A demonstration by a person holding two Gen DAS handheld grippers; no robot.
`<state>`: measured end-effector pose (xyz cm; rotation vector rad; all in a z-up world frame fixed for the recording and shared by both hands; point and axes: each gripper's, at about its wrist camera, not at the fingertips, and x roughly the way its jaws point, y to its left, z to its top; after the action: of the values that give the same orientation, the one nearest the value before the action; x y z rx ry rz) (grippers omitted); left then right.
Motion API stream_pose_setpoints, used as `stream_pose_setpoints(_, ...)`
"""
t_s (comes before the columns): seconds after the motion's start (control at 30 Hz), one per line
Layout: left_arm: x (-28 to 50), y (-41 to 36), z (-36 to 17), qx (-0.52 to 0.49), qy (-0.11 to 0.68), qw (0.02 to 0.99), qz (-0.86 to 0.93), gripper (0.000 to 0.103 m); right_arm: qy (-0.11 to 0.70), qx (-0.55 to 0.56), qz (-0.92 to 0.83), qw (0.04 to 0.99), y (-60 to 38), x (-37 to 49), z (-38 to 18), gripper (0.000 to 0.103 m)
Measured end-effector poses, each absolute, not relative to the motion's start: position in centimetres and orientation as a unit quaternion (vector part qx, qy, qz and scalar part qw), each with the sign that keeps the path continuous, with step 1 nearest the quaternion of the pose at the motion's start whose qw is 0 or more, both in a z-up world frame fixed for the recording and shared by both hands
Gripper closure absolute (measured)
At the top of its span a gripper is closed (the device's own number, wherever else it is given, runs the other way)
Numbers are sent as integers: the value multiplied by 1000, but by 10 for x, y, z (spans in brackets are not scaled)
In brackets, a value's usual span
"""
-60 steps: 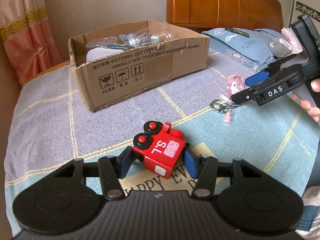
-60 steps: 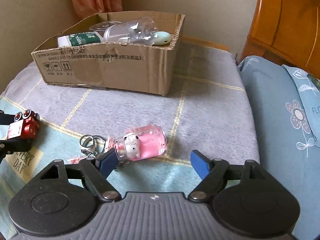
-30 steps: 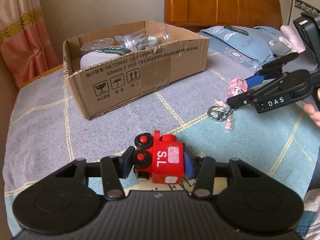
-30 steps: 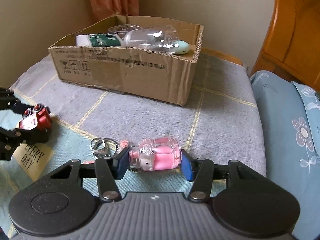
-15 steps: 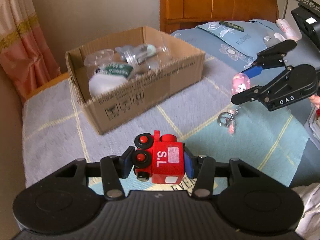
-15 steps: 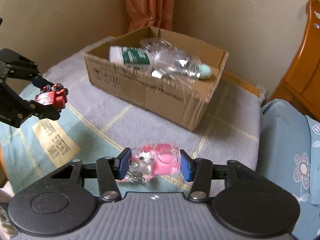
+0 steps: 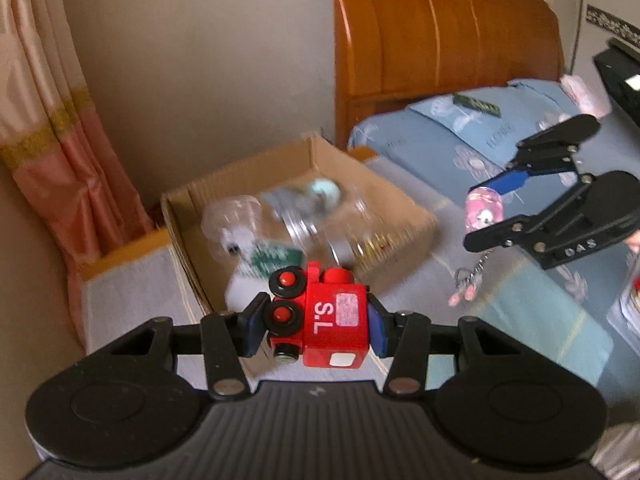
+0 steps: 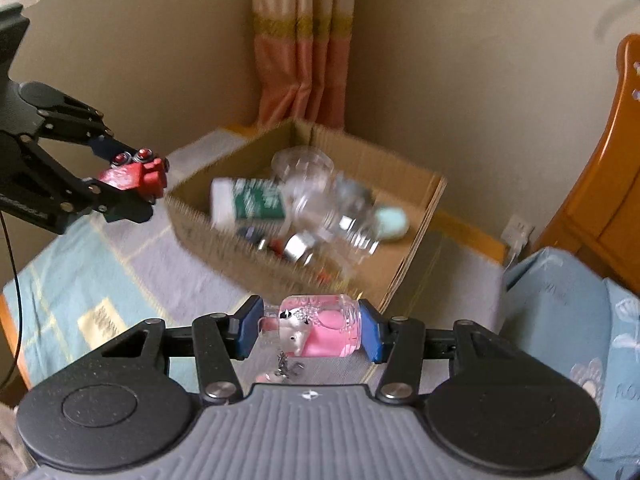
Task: Organize rigid objects
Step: 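Lower the red train and pink keychain into the box and open both tools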
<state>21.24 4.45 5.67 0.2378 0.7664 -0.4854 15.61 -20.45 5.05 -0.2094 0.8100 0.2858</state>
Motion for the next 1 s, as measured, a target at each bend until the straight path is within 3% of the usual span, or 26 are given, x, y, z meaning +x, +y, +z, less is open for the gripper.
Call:
stream_pose_setpoints(0.33, 291, 45, 51, 112, 370, 906, -173, 54, 361, -94, 121, 920, -210, 211, 91, 47)
stream_pose_setpoints(0.37, 296, 47, 48, 108, 366, 909, -165, 48, 361, -96, 118, 920, -210, 217, 92, 47)
stream_pose_setpoints(0.4, 300, 49, 46, 101, 362, 913, -159, 32, 360, -97, 116, 921, -210, 222, 93, 47)
stream_pose_setpoints(0.47, 301, 54, 43, 87, 344, 923, -147, 16, 361, -95, 113, 921, -211, 232, 94, 47)
stream_pose_setpoints(0.63, 295, 56, 38, 86, 344, 924, -146, 14, 365, -84, 108, 921, -217, 257, 94, 47)
stream_pose_setpoints(0.77, 277, 57, 34, 90, 342, 925, -142, 6, 370, -84, 103, 919, -217, 275, 93, 47)
stream_pose_setpoints(1.0, 240, 62, 30, 89, 319, 932, -148, 5, 382, -83, 81, 917, -218, 318, 93, 47)
